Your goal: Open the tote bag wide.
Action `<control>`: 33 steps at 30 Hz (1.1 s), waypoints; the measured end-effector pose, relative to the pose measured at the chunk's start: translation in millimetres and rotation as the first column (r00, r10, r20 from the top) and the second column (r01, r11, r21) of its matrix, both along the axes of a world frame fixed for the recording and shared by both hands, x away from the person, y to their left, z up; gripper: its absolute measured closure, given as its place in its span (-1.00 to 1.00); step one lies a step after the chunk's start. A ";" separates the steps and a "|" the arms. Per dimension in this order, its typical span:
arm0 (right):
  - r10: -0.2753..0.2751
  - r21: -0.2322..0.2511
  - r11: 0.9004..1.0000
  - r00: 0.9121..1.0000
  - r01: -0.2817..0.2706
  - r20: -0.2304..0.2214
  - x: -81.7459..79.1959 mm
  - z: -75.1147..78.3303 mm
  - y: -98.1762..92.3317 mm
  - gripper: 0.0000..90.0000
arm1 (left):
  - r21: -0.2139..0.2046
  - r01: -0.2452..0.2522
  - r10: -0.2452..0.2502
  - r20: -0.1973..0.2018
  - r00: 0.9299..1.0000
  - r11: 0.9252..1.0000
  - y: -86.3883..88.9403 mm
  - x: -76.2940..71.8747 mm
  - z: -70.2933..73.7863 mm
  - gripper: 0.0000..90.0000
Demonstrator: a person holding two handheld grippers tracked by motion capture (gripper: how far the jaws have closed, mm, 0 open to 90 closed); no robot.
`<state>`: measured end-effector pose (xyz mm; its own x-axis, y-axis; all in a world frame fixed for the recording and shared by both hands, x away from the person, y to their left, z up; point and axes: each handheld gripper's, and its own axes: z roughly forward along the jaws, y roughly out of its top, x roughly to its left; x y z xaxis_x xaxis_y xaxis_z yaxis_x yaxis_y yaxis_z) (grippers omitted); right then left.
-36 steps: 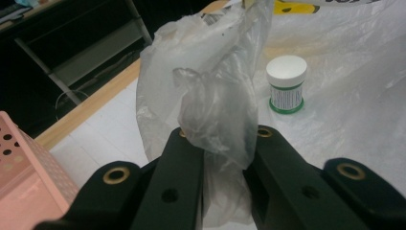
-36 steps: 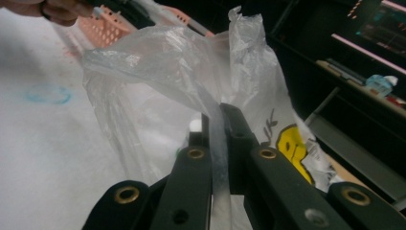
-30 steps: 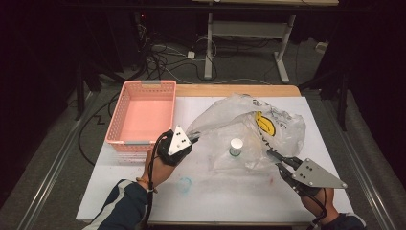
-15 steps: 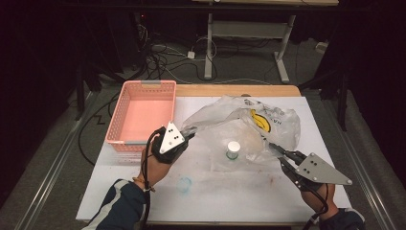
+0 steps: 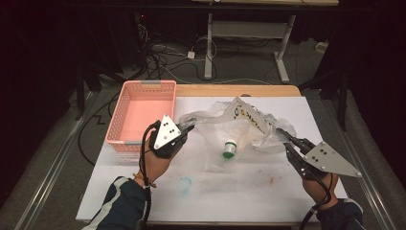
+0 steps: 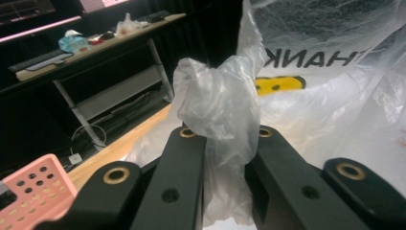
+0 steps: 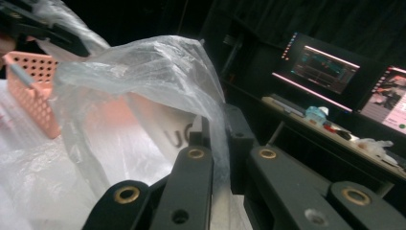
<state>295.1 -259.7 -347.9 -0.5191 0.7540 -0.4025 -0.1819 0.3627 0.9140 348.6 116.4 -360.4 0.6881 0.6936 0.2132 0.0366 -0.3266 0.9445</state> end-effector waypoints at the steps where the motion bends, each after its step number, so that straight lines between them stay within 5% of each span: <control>1: -0.005 0.009 1.000 1.000 0.005 0.002 0.8 1.3 -0.7 1.00 | -0.003 -0.003 0.003 0.004 1.000 1.000 0.5 0.2 1.2 0.93; 33: -0.041 0.035 0.999 0.997 0.039 0.059 12.2 19.4 9.6 1.00 | -0.060 0.003 0.001 0.065 0.998 0.998 -5.9 -5.2 21.7 0.93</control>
